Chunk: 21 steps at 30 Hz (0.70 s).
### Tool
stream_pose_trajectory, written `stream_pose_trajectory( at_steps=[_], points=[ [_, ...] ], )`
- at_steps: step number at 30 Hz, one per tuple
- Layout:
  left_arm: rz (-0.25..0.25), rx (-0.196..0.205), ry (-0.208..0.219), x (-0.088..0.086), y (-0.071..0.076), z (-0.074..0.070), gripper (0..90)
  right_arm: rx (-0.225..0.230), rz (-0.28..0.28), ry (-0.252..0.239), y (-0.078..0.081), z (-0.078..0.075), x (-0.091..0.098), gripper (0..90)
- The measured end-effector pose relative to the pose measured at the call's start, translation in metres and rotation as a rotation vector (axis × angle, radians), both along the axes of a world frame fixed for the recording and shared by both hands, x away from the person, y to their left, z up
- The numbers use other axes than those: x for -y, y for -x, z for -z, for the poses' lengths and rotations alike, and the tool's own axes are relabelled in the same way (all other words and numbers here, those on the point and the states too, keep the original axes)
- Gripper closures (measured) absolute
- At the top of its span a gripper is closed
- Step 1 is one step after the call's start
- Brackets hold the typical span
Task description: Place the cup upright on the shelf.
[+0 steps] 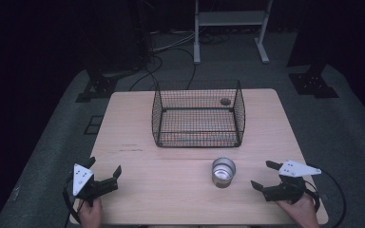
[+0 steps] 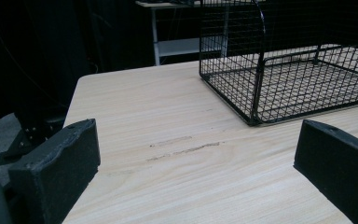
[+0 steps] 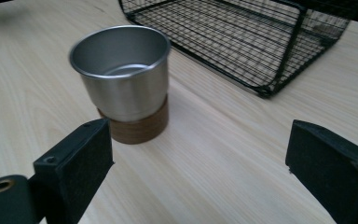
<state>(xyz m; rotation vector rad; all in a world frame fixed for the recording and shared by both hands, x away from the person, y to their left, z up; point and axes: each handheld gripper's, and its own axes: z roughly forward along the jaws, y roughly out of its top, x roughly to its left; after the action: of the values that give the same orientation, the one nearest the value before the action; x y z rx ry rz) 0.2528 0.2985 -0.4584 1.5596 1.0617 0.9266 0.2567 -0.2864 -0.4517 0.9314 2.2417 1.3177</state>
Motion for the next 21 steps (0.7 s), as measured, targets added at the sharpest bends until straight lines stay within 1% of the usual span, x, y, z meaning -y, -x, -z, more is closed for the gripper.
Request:
stream_pose_trajectory(
  at_steps=[2,4,7,10,11,14,19,21],
  points=[
    [0.0,0.001,0.001,0.0,0.0,0.0,0.0,-0.001,-0.014,0.0,0.0,-0.001,-0.004,5.6],
    [0.001,0.001,-0.006,0.001,0.0,0.0,0.0,-0.007,-0.029,0.01,0.0,-0.002,-0.009,5.3],
    [0.004,-0.004,-0.003,0.001,-0.001,0.0,0.0,-0.012,-0.052,0.018,-0.001,-0.001,-0.015,4.3],
    [0.005,-0.002,-0.003,0.001,-0.001,0.0,0.0,-0.02,-0.061,0.017,-0.002,-0.001,-0.018,3.6],
    [0.004,-0.002,-0.002,0.001,-0.001,0.0,0.0,-0.03,-0.076,0.015,-0.002,0.0,-0.021,2.9],
    [0.005,-0.001,-0.001,0.001,-0.001,0.0,0.0,-0.044,-0.094,0.005,-0.003,0.0,-0.025,2.4],
    [0.01,0.0,-0.003,0.002,-0.001,0.0,0.0,-0.048,-0.113,0.017,-0.004,0.001,-0.035,2.0],
    [0.01,-0.001,-0.002,0.002,-0.001,0.0,0.0,-0.054,-0.124,0.011,-0.005,0.002,-0.038,1.6]
  ],
)
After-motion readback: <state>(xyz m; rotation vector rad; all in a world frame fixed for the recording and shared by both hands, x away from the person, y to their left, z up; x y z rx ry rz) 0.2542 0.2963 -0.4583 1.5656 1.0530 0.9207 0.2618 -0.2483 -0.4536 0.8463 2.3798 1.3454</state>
